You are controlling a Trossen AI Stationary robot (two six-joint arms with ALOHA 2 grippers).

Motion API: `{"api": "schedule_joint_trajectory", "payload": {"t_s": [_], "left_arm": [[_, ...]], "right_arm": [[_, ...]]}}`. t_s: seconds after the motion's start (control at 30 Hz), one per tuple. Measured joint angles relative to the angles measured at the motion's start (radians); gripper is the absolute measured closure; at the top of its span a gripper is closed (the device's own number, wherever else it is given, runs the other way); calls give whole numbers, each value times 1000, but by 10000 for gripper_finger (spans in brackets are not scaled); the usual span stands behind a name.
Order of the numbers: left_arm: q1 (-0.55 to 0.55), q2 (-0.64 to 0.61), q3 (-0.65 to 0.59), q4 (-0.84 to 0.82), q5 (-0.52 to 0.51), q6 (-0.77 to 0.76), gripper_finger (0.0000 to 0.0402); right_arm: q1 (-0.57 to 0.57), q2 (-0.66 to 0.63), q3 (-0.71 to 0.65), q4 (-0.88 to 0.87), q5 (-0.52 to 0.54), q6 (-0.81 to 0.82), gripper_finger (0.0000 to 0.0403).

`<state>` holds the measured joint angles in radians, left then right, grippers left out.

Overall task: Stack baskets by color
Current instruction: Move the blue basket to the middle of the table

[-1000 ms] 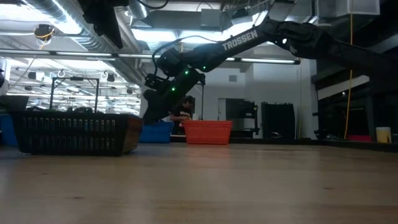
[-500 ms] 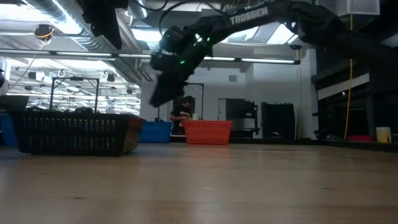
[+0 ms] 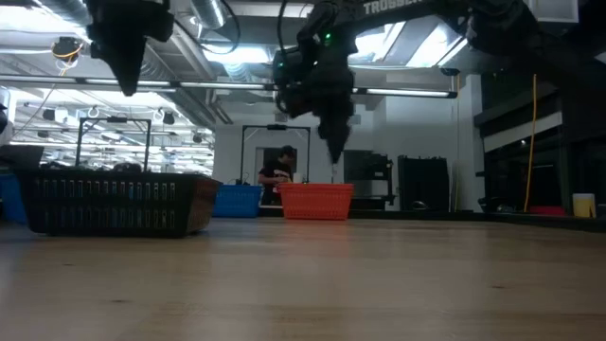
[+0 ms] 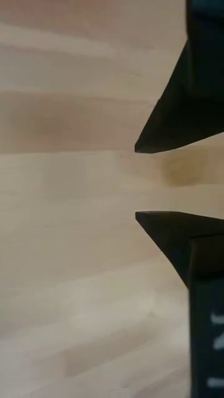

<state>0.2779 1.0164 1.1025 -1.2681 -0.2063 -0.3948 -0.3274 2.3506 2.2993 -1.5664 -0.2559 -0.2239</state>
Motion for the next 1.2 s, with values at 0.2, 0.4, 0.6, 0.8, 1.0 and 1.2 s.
{"api": "schedule_joint_trajectory", "payload": {"t_s": [0.2,0.4,0.6,0.8,1.0,1.2], "left_arm": [[-38,54,0,-28,0,-61,305],[-37,145,-99,-20,-30,-145,305],[-32,230,-294,109,-12,-200,305],[19,364,-363,356,-20,-168,305],[112,528,-299,804,7,23,305],[109,722,-87,1038,188,128,305]], "right_arm": [[5,-226,-239,-4,105,81,240],[13,-555,-607,165,177,213,240],[26,-831,-897,248,177,302,240],[39,-1065,-1082,256,181,434,240],[39,-1225,-1185,271,203,534,240],[39,-1315,-1241,280,215,564,240]]}}
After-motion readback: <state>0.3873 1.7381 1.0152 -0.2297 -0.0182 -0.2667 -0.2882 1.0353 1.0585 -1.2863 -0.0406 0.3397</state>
